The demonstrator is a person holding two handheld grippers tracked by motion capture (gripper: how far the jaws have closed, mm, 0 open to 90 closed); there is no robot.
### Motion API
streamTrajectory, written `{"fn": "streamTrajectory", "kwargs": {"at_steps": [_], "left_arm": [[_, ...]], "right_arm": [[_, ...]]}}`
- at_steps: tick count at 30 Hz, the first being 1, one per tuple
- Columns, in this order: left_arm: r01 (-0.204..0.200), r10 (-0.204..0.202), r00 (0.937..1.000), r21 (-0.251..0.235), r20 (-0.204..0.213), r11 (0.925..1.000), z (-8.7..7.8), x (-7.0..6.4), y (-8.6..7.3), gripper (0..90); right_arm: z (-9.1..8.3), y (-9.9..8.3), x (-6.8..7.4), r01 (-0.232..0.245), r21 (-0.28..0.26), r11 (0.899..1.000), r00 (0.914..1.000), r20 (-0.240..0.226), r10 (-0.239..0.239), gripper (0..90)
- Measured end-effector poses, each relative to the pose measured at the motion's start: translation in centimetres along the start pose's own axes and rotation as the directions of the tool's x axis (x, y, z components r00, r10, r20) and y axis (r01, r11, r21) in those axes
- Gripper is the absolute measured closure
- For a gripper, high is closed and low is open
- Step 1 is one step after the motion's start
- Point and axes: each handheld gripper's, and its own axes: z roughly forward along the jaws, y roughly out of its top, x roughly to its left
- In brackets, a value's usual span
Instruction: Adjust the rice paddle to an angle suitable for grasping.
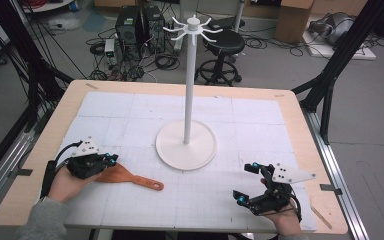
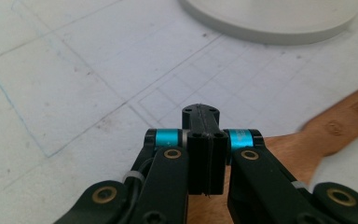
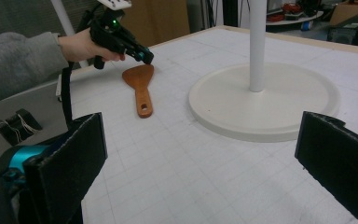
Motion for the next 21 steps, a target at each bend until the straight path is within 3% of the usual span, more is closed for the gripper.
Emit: {"fn": "streamTrajectory", "kwargs": {"at_steps": [11,16,18,21], "left_arm": [[0.056,-0.054,0.9975,0.033,-0.045,0.9979,1.2,1.7,-0.3,89.6],[0.045,-0.042,0.9981,0.058,-0.045,0.9973,2.0,1.8,-0.3,89.6],[0.079,-0.076,0.9963,0.062,-0.038,0.995,1.9,2.0,-0.3,89.6],[0.074,-0.071,0.9965,0.07,-0.043,0.9948,1.8,1.7,-0.2,89.6]], "right_arm": [[0.0,0.0,-0.1,-0.007,-0.004,1.0,1.0,-0.001,0.007,1.1],[0.1,0.0,0.0,-0.002,-0.003,1.0,1.0,0.0,0.002,1.1],[0.0,0.0,-0.1,-0.007,-0.005,1.0,1.0,0.0,0.007,1.1],[-0.2,0.1,-0.2,-0.011,-0.014,1.0,0.9999,0.005,0.011,1.1]]}}
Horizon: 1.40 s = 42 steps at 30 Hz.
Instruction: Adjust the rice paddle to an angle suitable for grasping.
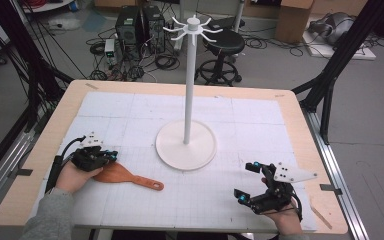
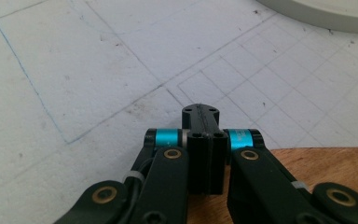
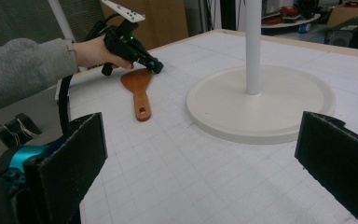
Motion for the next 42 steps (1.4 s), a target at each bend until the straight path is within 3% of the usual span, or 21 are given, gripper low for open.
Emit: {"fn": "streamTrajectory", "kwargs": {"at_steps": [9,13,19,23,25,29,36,42], "left_arm": [[-0.025,0.023,0.9979,0.035,0.061,0.9991,-0.8,-0.6,-0.4,89.7],[-0.082,0.078,0.9935,0.035,0.082,0.996,-1.5,-1.3,-0.9,89.6],[-0.123,0.121,0.9864,0.011,0.111,0.9923,-2.5,-2.2,-2.1,89.6],[-0.103,0.108,0.9848,-0.042,0.136,0.9937,-3.1,-2.5,-3.4,89.7],[-0.094,0.1,0.9839,-0.046,0.148,0.9945,-3.5,-2.5,-3.7,89.7],[-0.122,0.127,0.9838,-0.039,0.127,0.9917,-3.9,-3.3,-3.9,89.7],[-0.129,0.134,0.9819,-0.041,0.134,0.9908,-4.5,-4.1,-4.5,89.6],[-0.153,0.156,0.9764,-0.034,0.149,0.9876,-5.1,-4.4,-4.8,89.6]], "right_arm": [[-0.1,-0.1,0.1,0.003,0.008,1.0,1.0,0.003,-0.003,1.1],[0.0,-0.1,0.0,0.002,0.012,1.0,1.0,0.002,-0.002,1.1],[0.1,-0.1,0.1,0.004,0.015,1.0,1.0,0.002,-0.004,1.1],[0.2,-0.2,0.2,0.003,0.023,1.0,1.0,-0.001,-0.003,1.1],[0.3,-0.2,0.1,0.003,0.025,1.0,1.0,-0.002,-0.003,1.1],[0.3,-0.2,0.2,0.004,0.017,1.0,1.0,-0.003,-0.004,1.1],[0.1,0.0,0.1,0.004,0.001,1.0,1.0,-0.004,-0.004,1.1],[0.3,0.0,0.0,0.008,0.011,1.0,0.9999,-0.006,-0.008,1.1]]}}
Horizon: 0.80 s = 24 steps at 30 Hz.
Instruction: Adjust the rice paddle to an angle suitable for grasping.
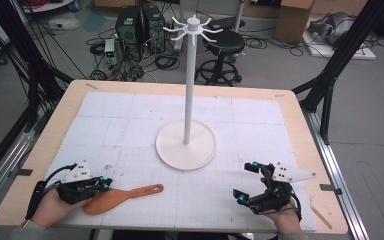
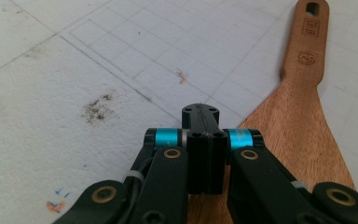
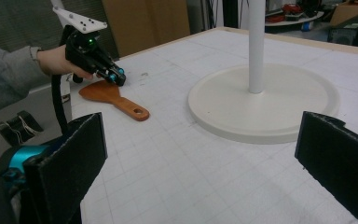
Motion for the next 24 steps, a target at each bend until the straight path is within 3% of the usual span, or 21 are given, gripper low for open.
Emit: {"fn": "streamTrajectory", "kwargs": {"at_steps": [9,18,21,24], "left_arm": [[-0.02,0.021,0.9998,0.004,-0.004,0.9998,-0.6,-1.2,-0.4,89.5],[-0.036,0.036,0.9994,0.007,0.001,0.9993,-0.8,-1.4,-0.4,89.5],[-0.029,0.028,0.9996,-0.027,-0.003,0.9992,-1.1,-1.2,0.1,89.5],[-0.033,0.034,0.9993,-0.063,0.018,0.9975,-1.7,-1.1,0.8,89.5]], "right_arm": [[0.1,0.0,-0.1,-0.003,0.005,1.0,1.0,-0.001,0.003,1.1],[0.1,0.0,-0.1,-0.011,0.001,1.0,0.9999,-0.001,0.011,1.1],[0.1,0.0,-0.1,-0.006,0.006,1.0,1.0,-0.002,0.006,1.1],[0.2,0.0,-0.1,-0.006,0.009,1.0,1.0,0.0,0.006,1.1]]}}
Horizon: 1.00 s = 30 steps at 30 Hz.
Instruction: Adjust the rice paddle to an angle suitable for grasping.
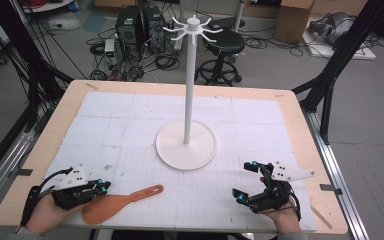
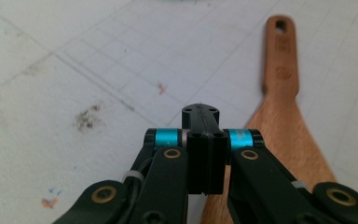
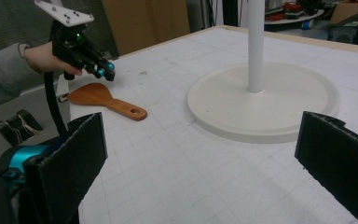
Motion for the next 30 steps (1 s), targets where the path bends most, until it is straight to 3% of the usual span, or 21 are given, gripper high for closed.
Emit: {"fn": "streamTrajectory", "kwargs": {"at_steps": [7,11,15,20,27,30], "left_arm": [[-0.047,0.049,0.9961,-0.039,0.074,0.9981,-0.5,-0.5,1.4,83.2],[-0.061,0.066,0.9929,-0.051,0.099,0.9968,-0.3,-0.9,1.9,74.2],[-0.094,0.102,0.9845,-0.06,0.143,0.9937,0.0,-1.5,2.5,61.0],[-0.158,0.164,0.9723,-0.051,0.166,0.9861,0.9,-2.4,3.4,45.2],[-0.171,0.175,0.9629,-0.039,0.205,0.9845,1.9,-3.5,4.1,26.3],[-0.132,0.133,0.965,-0.017,0.226,0.991,2.2,-3.6,4.4,17.3]], "right_arm": [[0.0,0.0,0.1,0.003,0.005,1.0,1.0,0.002,-0.003,1.1],[0.0,0.0,0.2,0.002,0.009,1.0,1.0,0.002,-0.002,1.1],[-0.1,0.0,0.2,0.003,0.005,1.0,1.0,0.003,-0.003,1.1],[-0.1,0.0,0.2,0.005,0.008,1.0,1.0,0.004,-0.005,1.1],[-0.1,0.0,0.2,0.009,0.003,1.0,1.0,0.004,-0.009,1.1],[-0.1,0.0,0.2,0.007,0.004,1.0,1.0,0.004,-0.007,1.1]]}}
